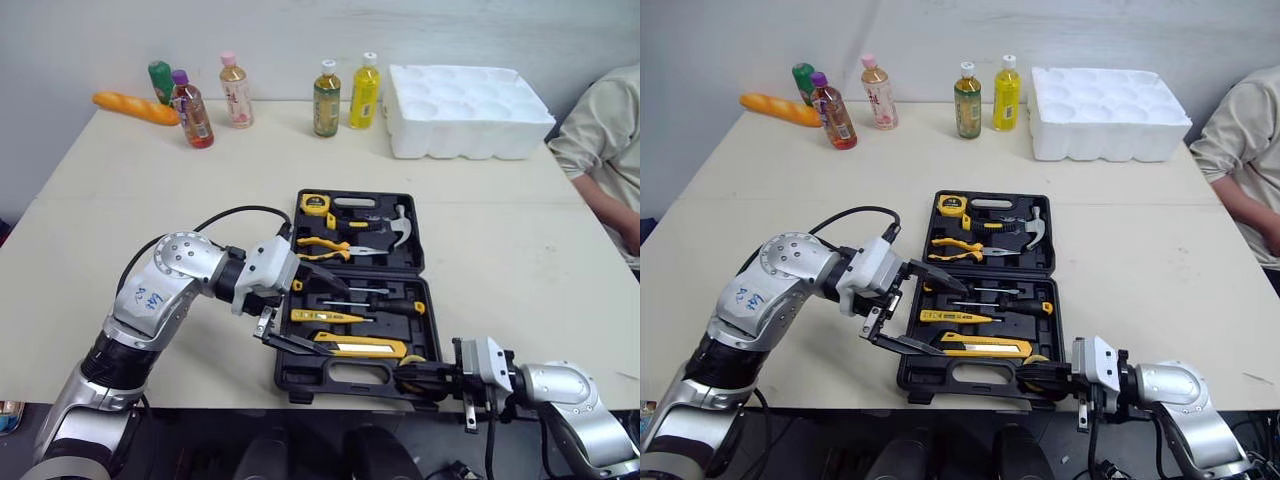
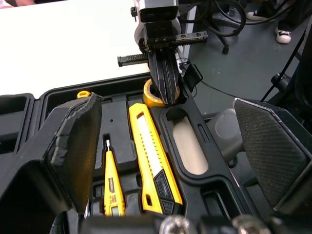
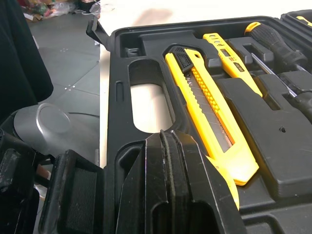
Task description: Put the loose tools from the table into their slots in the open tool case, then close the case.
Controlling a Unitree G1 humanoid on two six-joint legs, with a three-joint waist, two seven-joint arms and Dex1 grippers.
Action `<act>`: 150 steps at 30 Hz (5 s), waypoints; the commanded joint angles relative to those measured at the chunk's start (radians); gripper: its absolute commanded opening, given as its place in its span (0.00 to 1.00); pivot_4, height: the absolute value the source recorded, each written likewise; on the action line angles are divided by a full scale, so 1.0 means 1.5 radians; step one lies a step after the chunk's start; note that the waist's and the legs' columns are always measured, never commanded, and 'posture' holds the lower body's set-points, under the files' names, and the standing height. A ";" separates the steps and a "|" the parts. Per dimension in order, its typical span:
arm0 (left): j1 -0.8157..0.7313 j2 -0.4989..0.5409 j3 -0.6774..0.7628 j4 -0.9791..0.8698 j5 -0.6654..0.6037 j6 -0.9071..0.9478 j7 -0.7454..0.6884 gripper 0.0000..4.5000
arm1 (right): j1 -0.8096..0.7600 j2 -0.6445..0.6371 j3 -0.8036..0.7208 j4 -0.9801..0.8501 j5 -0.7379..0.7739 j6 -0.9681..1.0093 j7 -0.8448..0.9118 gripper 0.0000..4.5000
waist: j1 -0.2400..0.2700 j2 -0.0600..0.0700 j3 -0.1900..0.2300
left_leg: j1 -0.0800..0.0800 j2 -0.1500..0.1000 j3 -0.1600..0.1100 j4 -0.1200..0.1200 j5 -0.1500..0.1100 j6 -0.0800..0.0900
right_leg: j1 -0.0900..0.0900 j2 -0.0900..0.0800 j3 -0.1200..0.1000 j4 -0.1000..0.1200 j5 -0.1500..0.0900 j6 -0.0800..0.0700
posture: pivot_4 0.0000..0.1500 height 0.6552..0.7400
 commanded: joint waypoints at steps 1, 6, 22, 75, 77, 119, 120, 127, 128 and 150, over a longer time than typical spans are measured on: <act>-0.008 0.005 0.011 -0.015 -0.001 -0.001 0.005 1.00 | 0.017 -0.017 0.000 0.051 -0.021 0.036 -0.008 0.02 | 0.000 -0.001 -0.001 | 0.000 0.000 0.000 0.000 0.000 0.000 | 0.001 0.000 0.000 -0.001 0.000 0.000 | 1.00 1.00; 0.013 0.015 0.026 -0.016 0.006 0.003 0.029 1.00 | -0.002 -0.048 -0.024 -0.078 0.075 0.160 -0.025 0.02 | 0.000 0.000 0.000 | 0.006 0.000 0.000 -0.002 -0.003 0.002 | 0.007 0.000 0.000 -0.004 0.000 0.000 | 1.00 1.00; 0.050 0.073 0.105 0.313 0.200 -0.151 0.195 0.64 | -0.260 -0.119 -0.080 0.014 -0.044 0.356 -0.255 0.00 | 0.002 0.005 0.003 | -0.007 0.000 0.000 -0.002 0.000 -0.003 | -0.007 0.000 0.000 -0.003 0.000 0.000 | 1.00 1.00; 0.026 -0.103 0.056 0.266 0.260 -0.020 0.249 0.02 | -0.382 -0.044 0.041 0.100 -0.226 0.340 -0.240 0.00 | -0.001 0.005 0.003 | -0.016 0.000 0.002 0.002 0.003 -0.005 | -0.018 0.000 0.000 0.008 0.000 0.000 | 1.00 1.00; 0.025 -0.090 0.059 0.275 0.266 -0.023 0.251 0.02 | -0.377 -0.056 0.037 0.101 -0.234 0.333 -0.240 0.00 | -0.001 0.005 0.003 | -0.016 0.000 0.002 0.002 0.003 -0.005 | -0.018 0.000 0.000 0.007 0.000 0.000 | 1.00 1.00; -0.213 -0.127 0.059 0.407 0.162 0.456 0.426 0.59 | -0.677 0.060 -0.001 0.265 -0.055 0.868 -0.407 0.66 | -0.004 0.005 0.002 | -0.029 -0.001 0.003 0.007 0.004 -0.006 | -0.034 -0.001 0.000 0.018 0.000 0.000 | 1.00 1.00; -0.210 -0.128 0.056 0.404 0.162 0.456 0.426 0.48 | -0.674 0.062 -0.002 0.261 -0.055 0.869 -0.409 0.53 | -0.004 0.005 0.002 | -0.028 -0.001 0.003 0.007 0.004 -0.006 | -0.034 -0.001 0.000 0.018 0.000 0.000 | 1.00 1.00; -0.193 -0.136 0.039 0.392 0.146 0.465 0.402 0.07 | -0.664 0.085 -0.022 0.235 -0.040 0.898 -0.432 0.00 | -0.003 0.005 -0.002 | -0.025 -0.001 0.002 0.008 0.004 -0.006 | -0.029 -0.001 0.000 0.016 0.000 0.000 | 1.00 1.00; -0.191 -0.138 0.038 0.392 0.147 0.464 0.403 0.06 | -0.664 0.087 -0.024 0.232 -0.040 0.900 -0.435 0.00 | -0.003 0.005 -0.002 | -0.025 -0.001 0.002 0.008 0.004 -0.006 | -0.029 -0.001 0.000 0.016 0.000 0.000 | 1.00 1.00; -0.242 -0.174 0.125 0.366 0.184 0.134 0.434 0.01 | -0.699 0.140 -0.117 0.164 -0.044 0.677 -0.491 0.00 | -0.010 0.005 -0.003 | -0.036 -0.001 0.004 0.010 0.004 -0.007 | -0.042 -0.001 0.000 0.020 0.000 0.000 | 1.00 1.00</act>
